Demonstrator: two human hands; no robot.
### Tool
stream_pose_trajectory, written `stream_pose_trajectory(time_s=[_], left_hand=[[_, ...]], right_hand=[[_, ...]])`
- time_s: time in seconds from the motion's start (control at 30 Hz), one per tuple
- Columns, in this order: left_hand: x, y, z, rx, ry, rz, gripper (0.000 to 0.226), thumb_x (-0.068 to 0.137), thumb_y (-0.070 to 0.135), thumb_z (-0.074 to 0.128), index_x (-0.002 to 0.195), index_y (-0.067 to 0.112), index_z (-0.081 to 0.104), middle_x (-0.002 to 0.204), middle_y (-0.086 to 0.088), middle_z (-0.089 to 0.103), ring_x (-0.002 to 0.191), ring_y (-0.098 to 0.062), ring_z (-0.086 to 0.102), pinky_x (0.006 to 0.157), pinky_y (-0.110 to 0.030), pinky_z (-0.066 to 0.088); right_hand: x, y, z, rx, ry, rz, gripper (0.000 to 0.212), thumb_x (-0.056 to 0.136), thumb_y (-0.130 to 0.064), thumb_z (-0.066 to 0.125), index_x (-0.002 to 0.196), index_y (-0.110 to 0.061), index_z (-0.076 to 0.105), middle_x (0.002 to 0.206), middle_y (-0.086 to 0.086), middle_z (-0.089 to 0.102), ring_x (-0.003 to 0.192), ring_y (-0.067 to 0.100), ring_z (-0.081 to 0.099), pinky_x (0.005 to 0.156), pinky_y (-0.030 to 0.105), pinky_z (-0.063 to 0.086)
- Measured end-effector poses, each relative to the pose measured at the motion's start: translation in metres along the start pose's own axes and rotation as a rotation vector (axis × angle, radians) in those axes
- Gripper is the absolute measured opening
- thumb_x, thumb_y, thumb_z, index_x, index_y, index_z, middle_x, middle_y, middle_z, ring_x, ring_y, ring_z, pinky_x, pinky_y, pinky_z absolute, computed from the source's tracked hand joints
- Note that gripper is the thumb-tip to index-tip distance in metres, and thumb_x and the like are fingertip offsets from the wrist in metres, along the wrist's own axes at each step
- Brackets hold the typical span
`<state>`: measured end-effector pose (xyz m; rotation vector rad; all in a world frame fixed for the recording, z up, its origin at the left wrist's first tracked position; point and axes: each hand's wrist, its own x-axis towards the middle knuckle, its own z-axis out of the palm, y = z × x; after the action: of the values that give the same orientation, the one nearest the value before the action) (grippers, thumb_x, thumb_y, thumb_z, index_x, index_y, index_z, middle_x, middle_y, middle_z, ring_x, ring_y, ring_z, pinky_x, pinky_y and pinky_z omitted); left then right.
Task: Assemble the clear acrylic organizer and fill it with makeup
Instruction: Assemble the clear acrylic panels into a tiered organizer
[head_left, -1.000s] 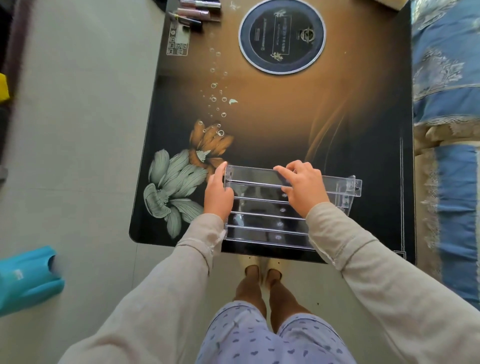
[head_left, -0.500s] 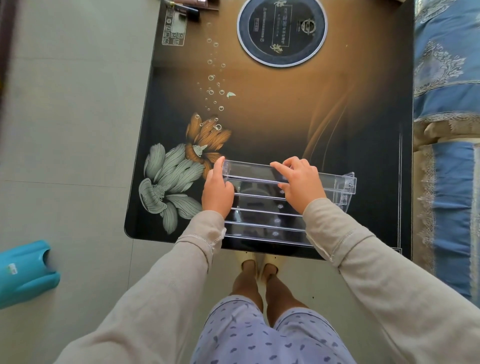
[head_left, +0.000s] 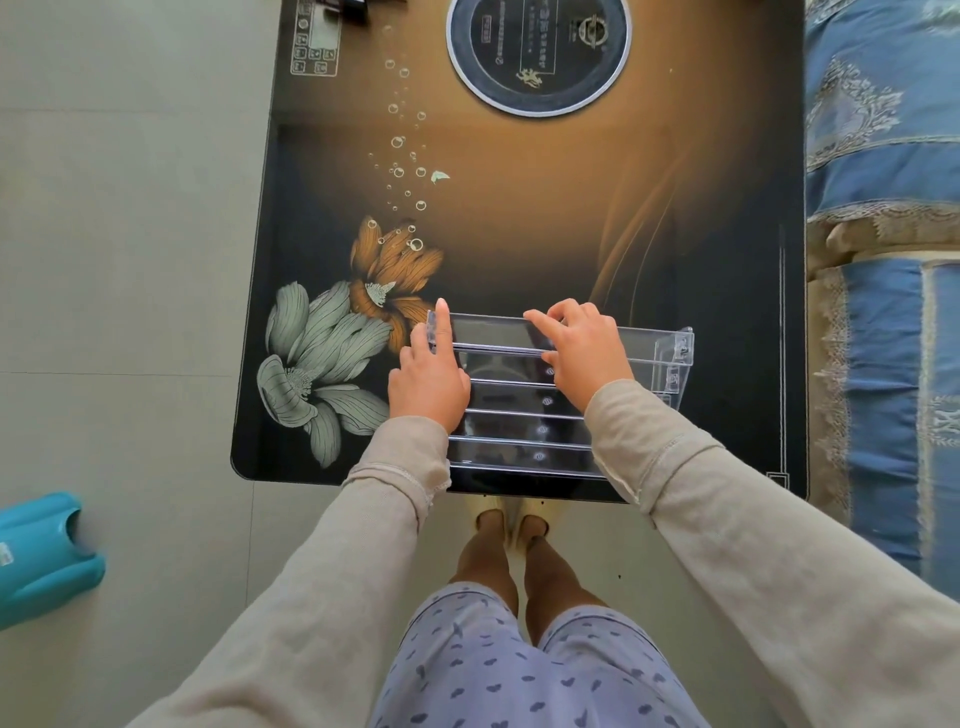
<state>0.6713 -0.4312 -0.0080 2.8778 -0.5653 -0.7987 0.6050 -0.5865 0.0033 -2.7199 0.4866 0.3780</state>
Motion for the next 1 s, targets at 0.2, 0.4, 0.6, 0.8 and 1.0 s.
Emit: stream_pose_trajectory(time_s=[0.2,0.4,0.6,0.8,1.0], left_hand=[[-0.004,0.005,-0.002,0.075,0.144,0.031,0.073,0.086,0.032,0.049,0.147,0.019,0.012,0.156,-0.012,0.014,0.143,-0.033,0.013,0.115,-0.052,0.013],[-0.007,0.051,0.0,0.08,0.196,0.303,0.059,0.087,0.031,0.048,0.141,0.02,0.029,0.152,-0.008,0.027,0.142,-0.029,0.018,0.116,-0.052,0.009],[-0.006,0.122,0.008,0.014,0.055,0.555,0.058,0.091,0.031,0.047,0.144,0.023,0.023,0.149,-0.003,0.033,0.14,-0.024,0.025,0.118,-0.048,0.009],[0.003,0.163,0.019,0.12,-0.017,0.71,0.054,0.093,0.03,0.045,0.143,0.024,0.025,0.147,-0.001,0.036,0.139,-0.023,0.028,0.117,-0.05,0.009],[0.008,0.179,0.031,0.142,0.005,0.734,0.05,0.095,0.026,0.043,0.142,0.02,0.028,0.144,-0.004,0.041,0.136,-0.025,0.032,0.116,-0.048,0.016]], right_hand=[[-0.016,0.004,-0.007,0.042,0.08,0.015,0.06,0.085,-0.017,0.061,0.14,-0.017,0.037,0.131,0.008,0.049,0.126,0.025,0.041,0.115,0.039,0.018],[-0.06,0.027,-0.013,0.332,0.388,0.338,0.046,0.084,-0.013,0.062,0.128,-0.01,0.05,0.129,0.012,0.054,0.123,0.028,0.046,0.109,0.041,0.032],[-0.074,0.06,-0.017,0.661,0.431,0.707,0.062,0.082,-0.007,0.062,0.137,-0.012,0.034,0.135,0.013,0.045,0.125,0.025,0.042,0.103,0.035,0.038],[-0.067,0.079,-0.014,0.791,0.112,0.767,0.056,0.091,-0.01,0.053,0.141,-0.018,0.029,0.135,0.012,0.051,0.122,0.028,0.052,0.103,0.043,0.042],[-0.063,0.086,-0.007,0.693,0.112,0.74,0.033,0.096,-0.022,0.043,0.129,-0.023,0.047,0.116,0.012,0.064,0.105,0.03,0.061,0.089,0.042,0.05]])
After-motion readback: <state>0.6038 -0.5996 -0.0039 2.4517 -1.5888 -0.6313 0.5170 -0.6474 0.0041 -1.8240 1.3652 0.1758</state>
